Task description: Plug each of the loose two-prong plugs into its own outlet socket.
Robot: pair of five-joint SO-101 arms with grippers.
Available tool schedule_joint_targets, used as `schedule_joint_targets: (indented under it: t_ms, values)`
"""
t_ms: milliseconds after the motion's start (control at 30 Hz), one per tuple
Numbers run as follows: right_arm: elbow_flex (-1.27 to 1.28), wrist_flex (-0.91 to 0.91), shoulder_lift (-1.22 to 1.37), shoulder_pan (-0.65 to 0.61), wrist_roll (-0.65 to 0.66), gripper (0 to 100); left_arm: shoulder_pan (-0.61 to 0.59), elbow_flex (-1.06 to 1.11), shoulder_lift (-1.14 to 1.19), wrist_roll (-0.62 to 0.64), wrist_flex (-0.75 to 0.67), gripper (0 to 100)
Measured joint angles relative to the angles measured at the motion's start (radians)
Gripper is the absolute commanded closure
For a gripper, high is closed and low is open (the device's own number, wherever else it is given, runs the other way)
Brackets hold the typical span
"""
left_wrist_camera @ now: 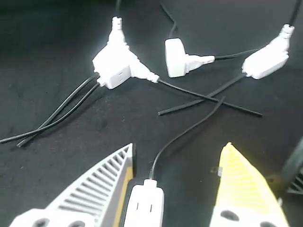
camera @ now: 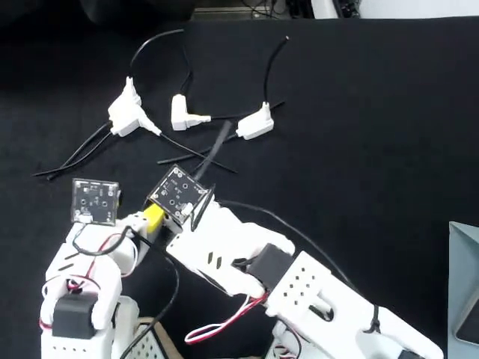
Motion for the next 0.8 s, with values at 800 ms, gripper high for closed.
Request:
schedule_joint_targets:
  t_ms: [800]
  values:
    - [0.012,0.018,0.000,0.052,0.000,98.7,-0.348,-0.077,-0.002,-0.250,0.153,66]
